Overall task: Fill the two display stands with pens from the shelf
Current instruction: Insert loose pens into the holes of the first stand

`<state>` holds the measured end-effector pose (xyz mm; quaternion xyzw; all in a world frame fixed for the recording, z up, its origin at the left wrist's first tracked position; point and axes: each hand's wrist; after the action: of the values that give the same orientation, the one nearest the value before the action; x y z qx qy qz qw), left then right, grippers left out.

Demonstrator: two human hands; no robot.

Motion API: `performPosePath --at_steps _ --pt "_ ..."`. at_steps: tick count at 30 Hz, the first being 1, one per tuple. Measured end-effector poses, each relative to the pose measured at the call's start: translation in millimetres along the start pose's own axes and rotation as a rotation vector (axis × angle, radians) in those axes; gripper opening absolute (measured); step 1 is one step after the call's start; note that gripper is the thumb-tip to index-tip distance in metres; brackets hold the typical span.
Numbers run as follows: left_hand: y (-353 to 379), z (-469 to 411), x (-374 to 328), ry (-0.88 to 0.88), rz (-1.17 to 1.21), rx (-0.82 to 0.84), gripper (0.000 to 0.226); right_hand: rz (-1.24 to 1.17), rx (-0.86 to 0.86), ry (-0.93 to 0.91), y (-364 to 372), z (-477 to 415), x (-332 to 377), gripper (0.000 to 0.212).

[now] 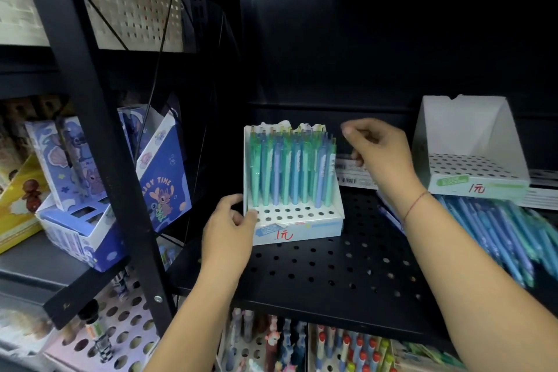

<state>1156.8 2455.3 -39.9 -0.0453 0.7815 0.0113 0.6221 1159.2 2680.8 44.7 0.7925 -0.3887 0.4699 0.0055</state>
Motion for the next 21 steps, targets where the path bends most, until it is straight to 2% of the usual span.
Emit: performPosePath --at_steps 2,5,7,10,18,21 --pt "-1.4 -1.1 2.1 -0.005 0.032 -0.035 0.028 0.163 0.084 0.199 0.3 -8.0 -20.9 0.007" --pt "-2.5 1.1 3.7 0.004 0.069 -0.062 0.023 0.453 0.408 0.400 13.1 -7.3 -52.2 0.019" --pt "-2.6 2.1 3.2 0.008 0.090 -0.067 0.023 0.657 0.514 0.386 22.0 -7.5 -60.6 0.032" --pt "-1.7 3.7 1.3 0.008 0.091 -0.058 0.025 0.862 0.546 0.325 27.0 -9.8 -54.4 0.042" --pt "-4.5 6.7 0.8 0.048 0.010 -0.010 0.027 0.891 0.803 0.453 -9.5 5.0 -32.0 0.025" --pt "-5.9 8.2 0.1 0.054 0.000 0.021 0.027 0.956 0.845 0.438 -31.3 10.1 -32.5 0.021"
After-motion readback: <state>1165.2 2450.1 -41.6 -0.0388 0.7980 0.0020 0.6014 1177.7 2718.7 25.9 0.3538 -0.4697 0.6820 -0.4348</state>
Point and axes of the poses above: each hand's wrist, its own z-axis away from the middle knuckle, its own y-axis out of the palm, x = y × z, and after that the axes turned 15 degrees about z, right-handed
